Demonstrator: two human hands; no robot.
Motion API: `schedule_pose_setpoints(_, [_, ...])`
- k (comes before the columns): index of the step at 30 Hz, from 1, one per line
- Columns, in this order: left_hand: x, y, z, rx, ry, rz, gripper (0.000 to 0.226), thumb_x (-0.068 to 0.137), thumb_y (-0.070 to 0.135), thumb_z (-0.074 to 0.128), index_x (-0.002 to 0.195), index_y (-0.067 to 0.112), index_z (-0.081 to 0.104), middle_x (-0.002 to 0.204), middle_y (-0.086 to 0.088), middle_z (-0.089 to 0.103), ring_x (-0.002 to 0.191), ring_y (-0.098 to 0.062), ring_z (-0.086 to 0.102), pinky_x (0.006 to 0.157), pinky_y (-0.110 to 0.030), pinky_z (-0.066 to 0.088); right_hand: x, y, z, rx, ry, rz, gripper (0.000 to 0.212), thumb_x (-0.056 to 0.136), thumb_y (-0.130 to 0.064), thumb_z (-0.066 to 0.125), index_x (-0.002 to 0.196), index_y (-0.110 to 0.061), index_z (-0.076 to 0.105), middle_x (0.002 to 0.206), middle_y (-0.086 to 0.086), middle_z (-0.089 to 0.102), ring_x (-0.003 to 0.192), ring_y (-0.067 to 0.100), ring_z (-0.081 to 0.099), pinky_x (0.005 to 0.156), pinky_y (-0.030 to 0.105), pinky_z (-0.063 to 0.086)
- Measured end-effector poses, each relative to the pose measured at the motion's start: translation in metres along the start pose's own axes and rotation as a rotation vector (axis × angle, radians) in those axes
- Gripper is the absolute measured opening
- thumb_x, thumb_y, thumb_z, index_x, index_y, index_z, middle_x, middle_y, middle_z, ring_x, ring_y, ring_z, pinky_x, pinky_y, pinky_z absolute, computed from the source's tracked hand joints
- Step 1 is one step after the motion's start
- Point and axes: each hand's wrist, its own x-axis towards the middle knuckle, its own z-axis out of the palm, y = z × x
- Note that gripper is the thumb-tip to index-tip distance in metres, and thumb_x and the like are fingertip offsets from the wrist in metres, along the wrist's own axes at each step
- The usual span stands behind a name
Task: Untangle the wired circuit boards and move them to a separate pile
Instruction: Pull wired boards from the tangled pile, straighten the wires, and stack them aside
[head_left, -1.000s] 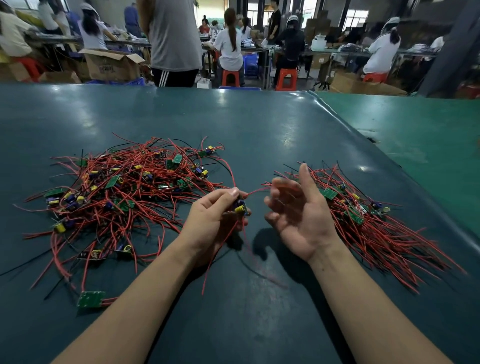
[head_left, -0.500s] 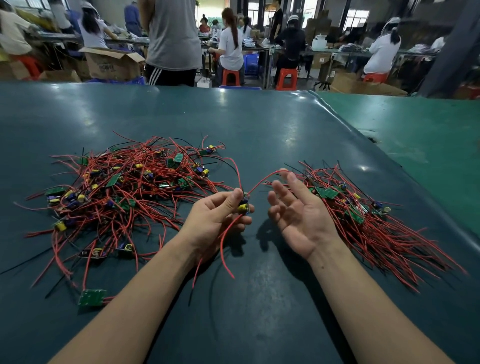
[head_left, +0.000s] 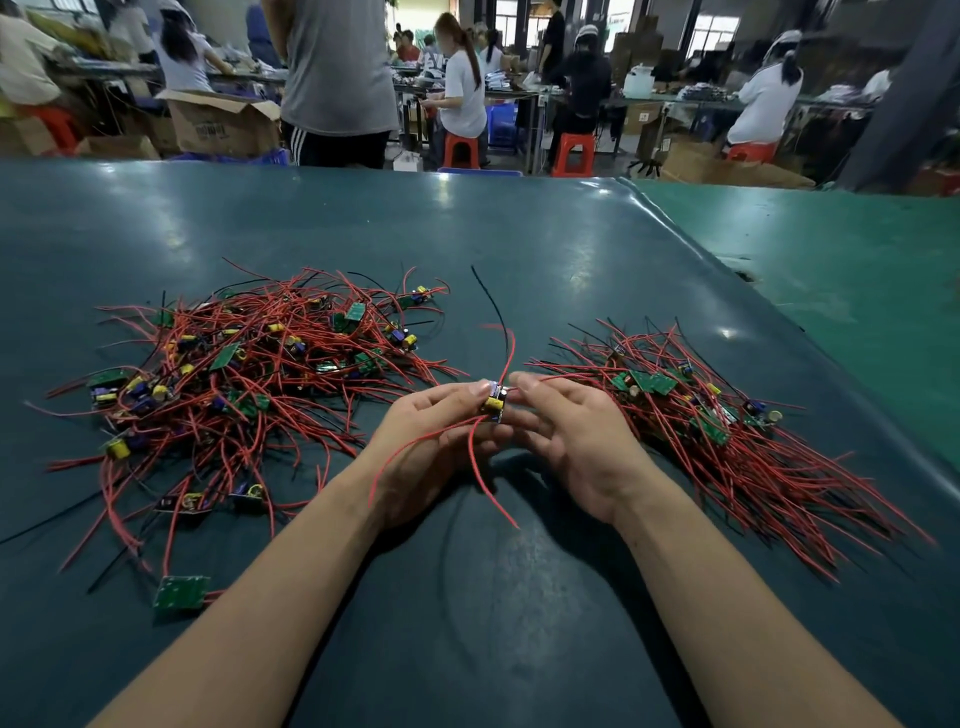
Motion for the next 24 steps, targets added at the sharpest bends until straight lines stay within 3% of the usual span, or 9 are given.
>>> schedule_pose_setpoints(2, [0.000, 0.001, -0.001, 0.005, -0.036, -0.023, 0.021, 0.083, 0.022, 0.067, 0.092, 0.004, 0.073, 0.095, -0.022, 0.070, 0.070, -0.021, 0.069, 0.070, -0.028, 0.057, -0.001, 0.001, -0.001, -0.041, -0.018, 0.021, 0.016, 0.093, -0.013, 0.059, 0.096, -0.002, 0.070, 0.088, 0.017, 0.068, 0.065, 0.019, 0.066, 0.061, 0.027, 0.060])
schedule_pose_setpoints(6, [0.001, 0.001, -0.002, 0.092, -0.074, -0.058, 0.012, 0.081, 0.018, 0.069, 0.074, 0.012, 0.077, 0.072, -0.009, 0.069, 0.058, -0.012, 0.062, 0.054, -0.018, 0.051, -0.004, -0.003, -0.003, -0.102, -0.100, 0.066, 0.021, 0.071, -0.024, 0.072, 0.083, -0.009, 0.079, 0.079, 0.013, 0.071, 0.058, 0.019, 0.065, 0.055, 0.029, 0.056])
schedule_pose_setpoints(10, [0.004, 0.001, -0.001, 0.106, -0.041, -0.047, 0.008, 0.072, 0.014, 0.073, 0.065, 0.013, 0.076, 0.063, -0.007, 0.065, 0.054, -0.011, 0.060, 0.048, -0.017, 0.048, -0.001, -0.004, -0.004, -0.123, 0.005, 0.014, 0.026, 0.056, -0.025, 0.081, 0.075, -0.008, 0.075, 0.065, 0.000, 0.061, 0.055, 0.010, 0.048, 0.049, 0.020, 0.038])
schedule_pose_setpoints(13, [0.004, 0.000, 0.000, 0.084, -0.040, -0.032, 0.011, 0.070, 0.009, 0.070, 0.060, 0.012, 0.071, 0.060, -0.006, 0.062, 0.053, -0.012, 0.060, 0.044, -0.018, 0.044, 0.001, -0.002, -0.003, -0.083, 0.074, -0.034, 0.018, 0.059, -0.020, 0.080, 0.070, -0.010, 0.071, 0.061, -0.003, 0.058, 0.050, 0.006, 0.046, 0.046, 0.016, 0.039])
schedule_pose_setpoints(16, [0.004, 0.000, 0.001, 0.061, -0.040, -0.023, 0.008, 0.070, 0.011, 0.063, 0.064, 0.006, 0.064, 0.059, -0.007, 0.060, 0.052, -0.013, 0.060, 0.041, -0.017, 0.041, 0.005, 0.000, -0.004, -0.059, 0.179, -0.097, 0.007, 0.074, -0.009, 0.078, 0.072, -0.009, 0.071, 0.058, -0.002, 0.052, 0.048, 0.006, 0.045, 0.044, 0.017, 0.039])
schedule_pose_setpoints(24, [0.001, 0.000, 0.000, 0.134, -0.128, 0.003, 0.021, 0.070, 0.010, 0.057, 0.051, 0.015, 0.063, 0.055, -0.004, 0.056, 0.050, -0.014, 0.060, 0.040, -0.017, 0.038, 0.012, -0.005, -0.008, 0.119, 0.391, -0.224, 0.017, 0.083, -0.002, 0.073, 0.069, -0.007, 0.064, 0.059, 0.003, 0.058, 0.043, 0.006, 0.041, 0.040, 0.018, 0.032])
